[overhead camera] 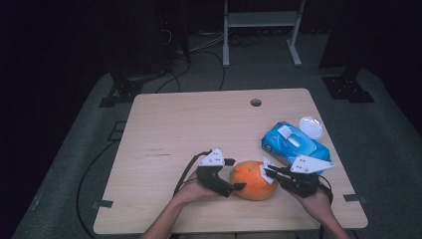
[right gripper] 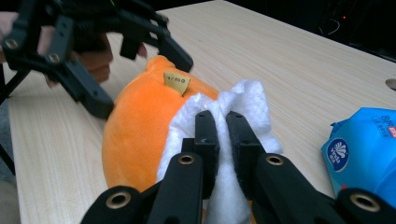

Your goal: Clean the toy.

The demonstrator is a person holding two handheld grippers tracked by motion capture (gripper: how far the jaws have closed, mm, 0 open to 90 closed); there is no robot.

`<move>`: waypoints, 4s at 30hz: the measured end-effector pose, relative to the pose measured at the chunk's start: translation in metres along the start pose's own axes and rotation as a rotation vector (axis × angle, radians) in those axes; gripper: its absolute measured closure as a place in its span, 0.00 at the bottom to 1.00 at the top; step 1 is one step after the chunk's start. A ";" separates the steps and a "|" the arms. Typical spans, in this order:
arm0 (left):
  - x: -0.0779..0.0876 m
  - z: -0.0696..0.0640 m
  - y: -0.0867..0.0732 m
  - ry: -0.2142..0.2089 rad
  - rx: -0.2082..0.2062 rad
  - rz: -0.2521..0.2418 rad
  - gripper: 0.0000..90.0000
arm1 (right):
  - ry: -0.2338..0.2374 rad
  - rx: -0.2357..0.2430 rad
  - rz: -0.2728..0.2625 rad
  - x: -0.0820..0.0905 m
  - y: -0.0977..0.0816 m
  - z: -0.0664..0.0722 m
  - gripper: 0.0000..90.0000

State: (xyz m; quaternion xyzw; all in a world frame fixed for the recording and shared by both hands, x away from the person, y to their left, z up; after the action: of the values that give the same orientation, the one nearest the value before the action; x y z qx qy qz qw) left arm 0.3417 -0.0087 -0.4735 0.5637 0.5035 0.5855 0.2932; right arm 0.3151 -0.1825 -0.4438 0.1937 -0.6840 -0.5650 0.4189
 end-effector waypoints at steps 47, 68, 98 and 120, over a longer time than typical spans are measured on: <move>0.012 0.001 -0.003 -0.003 0.068 0.040 0.08 | 0.015 -0.030 -0.045 -0.006 0.005 0.003 0.93; 0.007 0.002 -0.001 0.047 0.132 -0.020 0.34 | -0.051 0.027 -0.062 0.000 0.011 -0.001 0.93; -0.010 -0.007 0.007 0.127 0.081 -0.044 0.36 | -0.022 0.146 -0.049 -0.009 0.019 0.031 0.93; -0.012 -0.010 0.024 0.090 0.021 -0.032 0.43 | -0.049 0.065 -0.085 0.013 0.016 0.000 0.93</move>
State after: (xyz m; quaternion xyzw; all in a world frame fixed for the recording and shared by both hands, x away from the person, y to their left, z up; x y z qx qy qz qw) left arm 0.3402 -0.0303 -0.4541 0.5318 0.5310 0.6002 0.2739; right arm 0.3117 -0.1874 -0.4242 0.2222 -0.7034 -0.5643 0.3708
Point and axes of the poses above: each handheld gripper's, and its own axes: x roughly backward along the jaws, y roughly out of its top, z roughly to its left, the point moved 7 cm from there along -x, roughly forward along the jaws, and after that the axes turned 5 degrees about -z, right-handed, at the moved point
